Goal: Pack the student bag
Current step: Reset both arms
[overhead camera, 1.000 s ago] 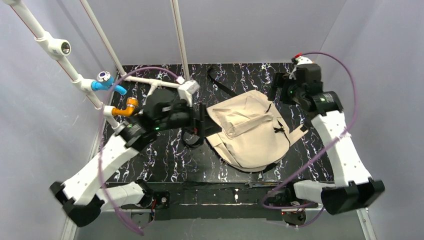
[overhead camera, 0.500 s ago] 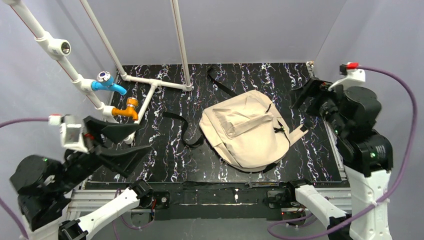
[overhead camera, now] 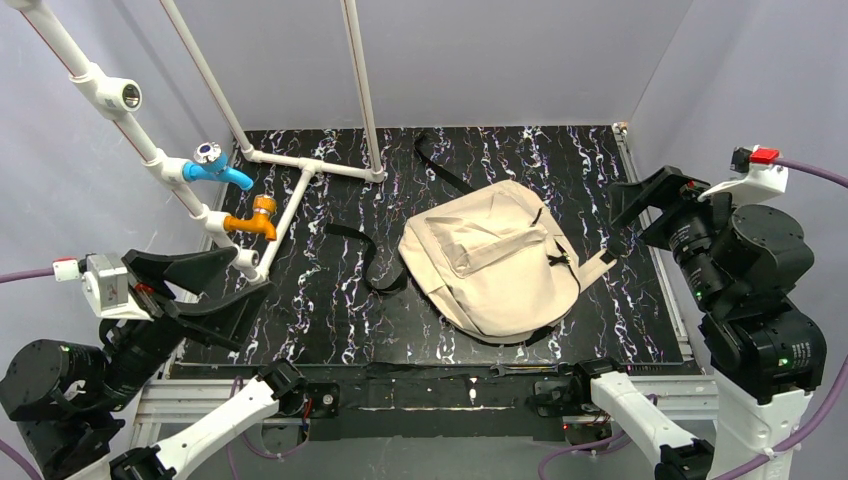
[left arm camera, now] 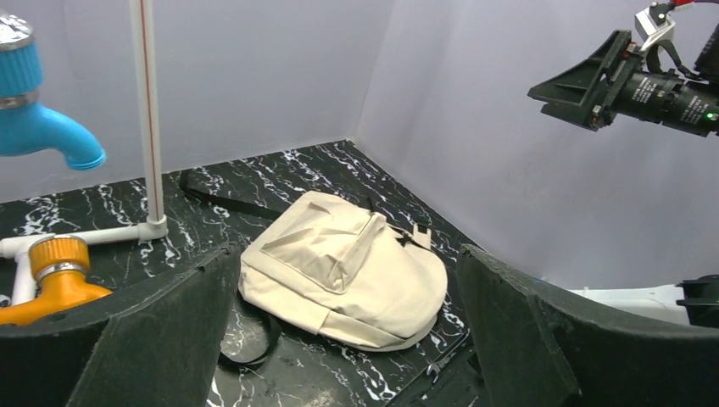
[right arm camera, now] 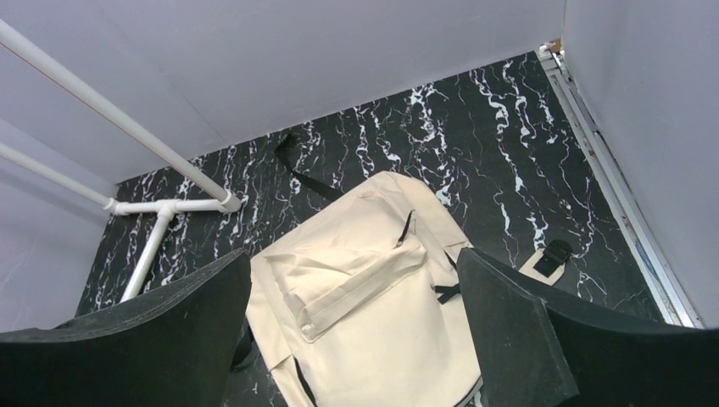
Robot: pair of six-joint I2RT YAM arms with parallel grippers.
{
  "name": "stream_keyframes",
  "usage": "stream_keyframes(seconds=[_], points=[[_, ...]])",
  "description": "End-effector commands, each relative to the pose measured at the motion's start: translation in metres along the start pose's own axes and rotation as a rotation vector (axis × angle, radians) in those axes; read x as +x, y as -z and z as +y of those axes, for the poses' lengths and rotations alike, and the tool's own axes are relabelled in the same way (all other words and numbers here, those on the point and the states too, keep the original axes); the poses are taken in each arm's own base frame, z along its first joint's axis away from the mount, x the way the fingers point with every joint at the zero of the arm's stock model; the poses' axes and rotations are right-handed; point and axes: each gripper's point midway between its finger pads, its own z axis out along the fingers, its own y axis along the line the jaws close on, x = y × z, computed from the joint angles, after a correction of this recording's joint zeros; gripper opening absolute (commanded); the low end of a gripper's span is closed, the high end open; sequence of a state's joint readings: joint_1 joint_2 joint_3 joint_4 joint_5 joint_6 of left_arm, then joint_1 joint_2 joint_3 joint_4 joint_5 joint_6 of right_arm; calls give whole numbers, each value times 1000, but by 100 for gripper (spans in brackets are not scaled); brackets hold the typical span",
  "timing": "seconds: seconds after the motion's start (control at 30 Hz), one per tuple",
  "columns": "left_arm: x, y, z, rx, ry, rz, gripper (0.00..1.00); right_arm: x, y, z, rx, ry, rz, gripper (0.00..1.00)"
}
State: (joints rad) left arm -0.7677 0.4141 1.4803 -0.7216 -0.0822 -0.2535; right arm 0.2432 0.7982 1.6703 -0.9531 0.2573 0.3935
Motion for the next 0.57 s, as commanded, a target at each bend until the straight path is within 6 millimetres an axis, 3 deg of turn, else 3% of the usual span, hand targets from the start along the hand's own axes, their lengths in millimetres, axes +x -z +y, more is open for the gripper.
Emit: stream_keyframes(seconds=[0.0,0.3,0.53], points=[[-8,7,10,-54,-20,-38,98,4,-1,-6,29,-12,4,98],[-5,2,15,-76,-38,-33,98,-1,15,-20,82,-24,-47,98],[-1,-7,14,-75,-46,-7,98,6,11,-31,142,-5,-18,98]])
